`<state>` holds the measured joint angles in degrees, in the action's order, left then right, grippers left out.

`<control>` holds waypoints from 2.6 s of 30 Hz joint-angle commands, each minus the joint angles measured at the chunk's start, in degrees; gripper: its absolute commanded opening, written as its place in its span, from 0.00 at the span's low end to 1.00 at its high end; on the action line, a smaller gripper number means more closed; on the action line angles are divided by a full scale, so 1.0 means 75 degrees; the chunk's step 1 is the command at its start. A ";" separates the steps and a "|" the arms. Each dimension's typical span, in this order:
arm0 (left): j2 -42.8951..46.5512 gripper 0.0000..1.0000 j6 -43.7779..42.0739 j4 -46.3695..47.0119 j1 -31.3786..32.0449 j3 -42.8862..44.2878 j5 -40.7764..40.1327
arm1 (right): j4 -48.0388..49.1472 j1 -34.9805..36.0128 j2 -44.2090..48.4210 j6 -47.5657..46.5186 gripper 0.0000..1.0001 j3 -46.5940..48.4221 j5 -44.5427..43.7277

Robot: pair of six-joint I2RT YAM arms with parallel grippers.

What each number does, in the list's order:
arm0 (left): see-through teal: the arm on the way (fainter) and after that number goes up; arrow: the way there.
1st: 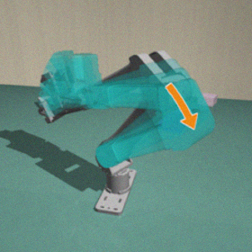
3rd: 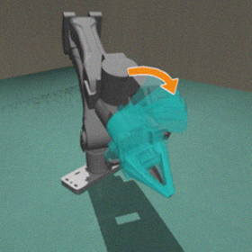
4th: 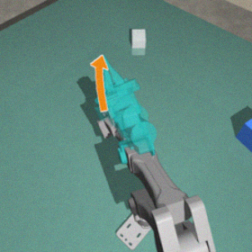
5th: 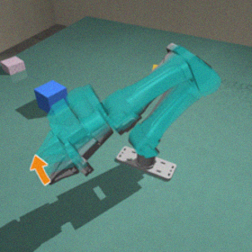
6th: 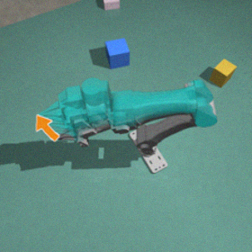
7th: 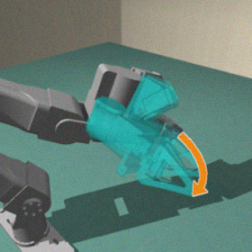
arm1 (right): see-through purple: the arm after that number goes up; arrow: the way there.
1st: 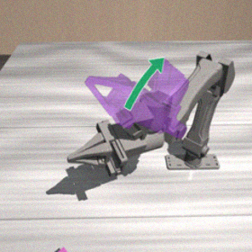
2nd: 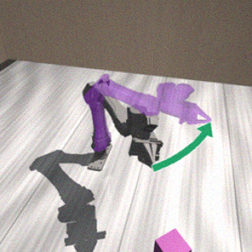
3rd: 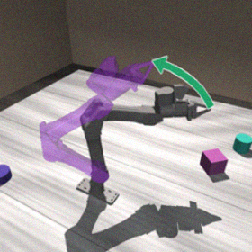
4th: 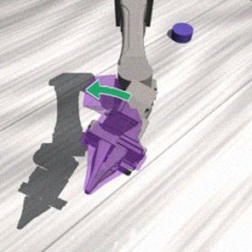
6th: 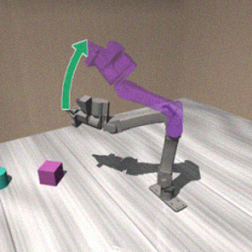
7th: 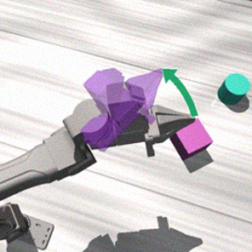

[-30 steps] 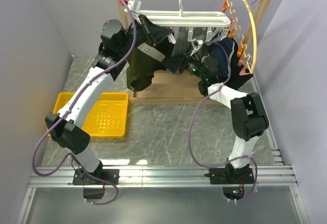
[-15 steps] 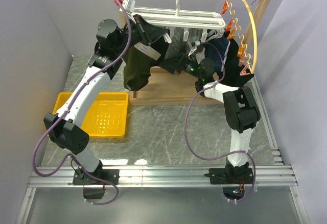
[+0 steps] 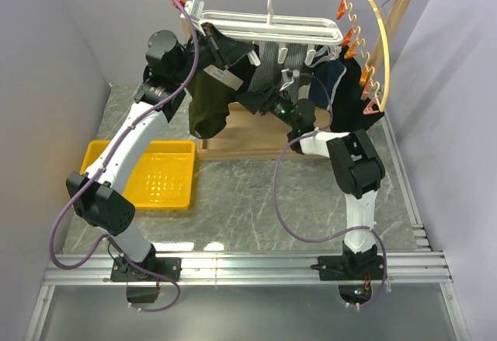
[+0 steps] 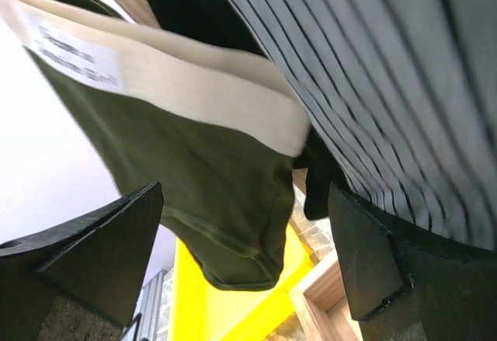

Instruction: Clip the underwear to the hanger

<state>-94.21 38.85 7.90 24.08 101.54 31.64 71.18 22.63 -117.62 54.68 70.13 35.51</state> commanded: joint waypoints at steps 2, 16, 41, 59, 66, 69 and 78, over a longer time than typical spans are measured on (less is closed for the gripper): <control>0.0374 0.00 0.0234 -0.0362 0.0013 -0.0015 0.0703 | 0.0974 0.0252 -0.0418 0.0315 0.94 0.0212 -0.0504; 0.0281 0.00 0.0398 -0.0374 0.0024 0.0032 0.0715 | 0.2228 0.0275 -0.1261 0.0866 0.95 0.1124 -0.0024; 0.0234 0.00 0.0211 -0.0573 -0.0023 -0.0050 0.0715 | 0.2885 0.0088 -0.0536 0.1206 0.65 0.1067 0.0363; 0.0070 0.00 0.0504 -0.0456 -0.0023 -0.0026 0.0668 | 0.2873 0.0018 -0.1145 0.1464 0.79 0.2040 0.0246; 0.0035 0.00 0.0550 -0.0433 -0.0023 -0.0050 0.0668 | 0.3154 0.0111 -0.0888 0.1768 0.65 0.1888 0.0340; 0.0046 0.00 0.0550 -0.0421 -0.0023 -0.0038 0.0668 | 0.3178 0.0135 -0.0829 0.1780 0.59 0.1748 0.0375; 0.0093 0.00 0.0468 -0.0397 -0.0023 -0.0132 0.0645 | 0.3517 0.0228 -0.0267 0.1745 0.38 0.0752 0.0422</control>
<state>-94.32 41.65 7.86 23.75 101.47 31.64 74.52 23.90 -124.70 67.68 77.34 38.20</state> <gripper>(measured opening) 0.050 0.403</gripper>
